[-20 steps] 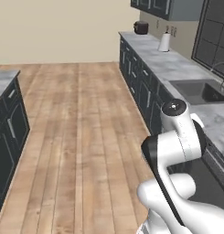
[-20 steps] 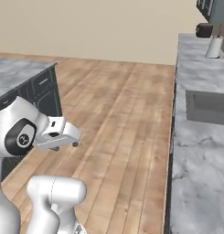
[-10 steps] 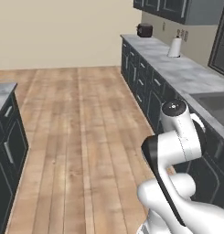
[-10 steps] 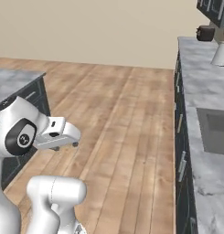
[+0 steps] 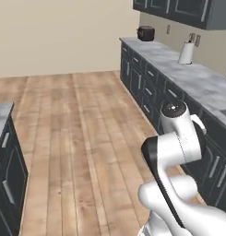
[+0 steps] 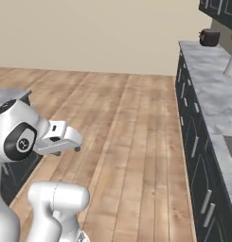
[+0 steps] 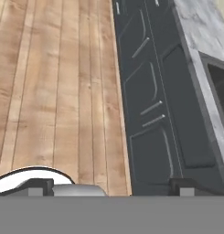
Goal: Organize the utensils by type. Pick up the wooden spoons from the counter and place them in the open cabinet. Then pick up the metallic utensils from the counter and place them in the open drawer.
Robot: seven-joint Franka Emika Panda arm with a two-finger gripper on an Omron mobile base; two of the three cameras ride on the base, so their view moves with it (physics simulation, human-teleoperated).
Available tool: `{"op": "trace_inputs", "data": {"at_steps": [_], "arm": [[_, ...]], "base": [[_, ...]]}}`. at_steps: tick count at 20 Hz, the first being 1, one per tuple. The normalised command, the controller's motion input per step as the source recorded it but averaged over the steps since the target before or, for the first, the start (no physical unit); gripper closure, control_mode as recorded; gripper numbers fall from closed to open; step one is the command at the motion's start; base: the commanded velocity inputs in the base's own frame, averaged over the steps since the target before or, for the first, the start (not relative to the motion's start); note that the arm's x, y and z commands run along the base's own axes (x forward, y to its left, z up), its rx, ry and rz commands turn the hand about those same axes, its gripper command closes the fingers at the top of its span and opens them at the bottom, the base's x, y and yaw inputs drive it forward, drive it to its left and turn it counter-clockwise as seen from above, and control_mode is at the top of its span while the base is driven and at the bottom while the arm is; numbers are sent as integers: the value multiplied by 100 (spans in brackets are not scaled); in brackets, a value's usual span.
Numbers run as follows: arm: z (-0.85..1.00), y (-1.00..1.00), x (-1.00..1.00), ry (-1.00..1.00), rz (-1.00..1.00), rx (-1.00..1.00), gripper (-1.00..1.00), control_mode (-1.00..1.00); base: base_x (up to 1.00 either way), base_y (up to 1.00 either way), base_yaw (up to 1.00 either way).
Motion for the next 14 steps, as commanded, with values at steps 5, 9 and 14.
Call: {"op": "trace_inputs", "data": {"at_steps": [5,9,14], "arm": [[0,0,0,0,0,0,-100,100],[0,0,0,0,0,0,-100,100],[0,0,0,0,0,0,-100,100]], "base": [[100,15,-3],[100,3,0],[100,8,2]]}}
